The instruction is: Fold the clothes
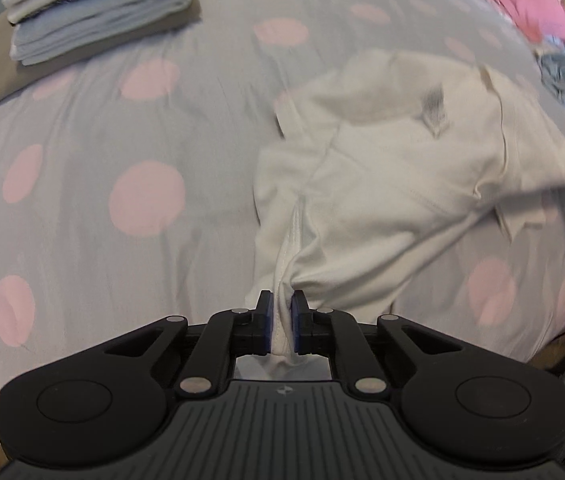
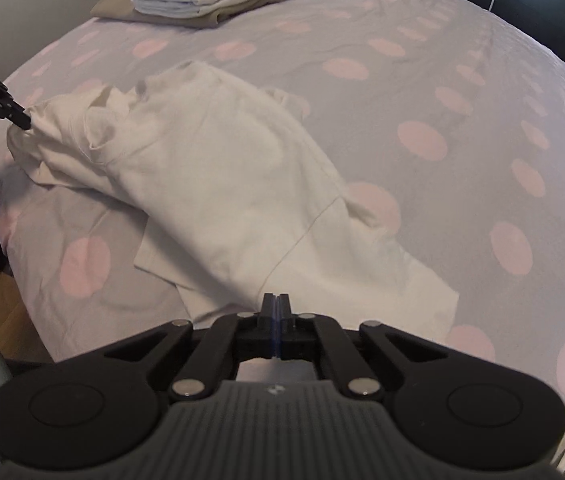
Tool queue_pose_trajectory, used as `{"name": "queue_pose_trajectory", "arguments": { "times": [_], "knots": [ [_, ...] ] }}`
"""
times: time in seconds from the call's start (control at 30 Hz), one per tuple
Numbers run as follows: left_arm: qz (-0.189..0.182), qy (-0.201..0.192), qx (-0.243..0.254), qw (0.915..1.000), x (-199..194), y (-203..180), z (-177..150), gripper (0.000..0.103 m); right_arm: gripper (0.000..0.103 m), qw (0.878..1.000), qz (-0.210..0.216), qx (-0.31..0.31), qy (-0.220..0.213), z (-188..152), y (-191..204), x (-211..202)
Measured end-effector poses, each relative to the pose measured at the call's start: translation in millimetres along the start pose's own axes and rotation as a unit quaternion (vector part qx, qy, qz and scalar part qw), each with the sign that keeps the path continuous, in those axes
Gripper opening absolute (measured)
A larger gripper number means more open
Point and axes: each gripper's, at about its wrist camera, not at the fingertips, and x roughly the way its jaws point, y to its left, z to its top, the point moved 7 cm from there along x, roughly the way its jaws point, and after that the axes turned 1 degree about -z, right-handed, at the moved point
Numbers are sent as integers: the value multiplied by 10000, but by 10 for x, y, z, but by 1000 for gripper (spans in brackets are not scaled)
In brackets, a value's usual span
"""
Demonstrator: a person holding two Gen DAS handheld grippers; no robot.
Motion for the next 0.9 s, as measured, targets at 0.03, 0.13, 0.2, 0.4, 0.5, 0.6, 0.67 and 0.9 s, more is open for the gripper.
{"name": "queue_pose_trajectory", "arguments": {
  "times": [0.03,0.13,0.2,0.4,0.5,0.6,0.67,0.9],
  "knots": [
    [3,0,4,10000,10,1,-10,8,1,10000,-12,32,-54,1,-20,-10],
    [24,-100,15,9999,-8,6,-5,9,5,9994,-41,219,-276,63,-129,-96],
    [-1,-250,-28,9997,-57,17,55,17,6,9986,-113,270,-448,157,-222,-188],
    [-299,-707,-155,9969,-188,4,285,34,27,9952,-266,560,-758,382,-501,-369],
    [-331,-805,-119,9961,-178,-24,363,39,32,9948,-334,603,-748,447,-568,-315],
    [-224,-796,-50,9966,-125,-38,412,39,36,9937,-393,642,-827,503,-589,-236],
    [-152,-791,-5,9968,-90,-48,445,39,37,9931,-392,705,-848,533,-608,-181],
    [-280,-723,32,9970,-22,-8,455,51,45,9960,-63,606,-652,680,-535,63]
  ]
}}
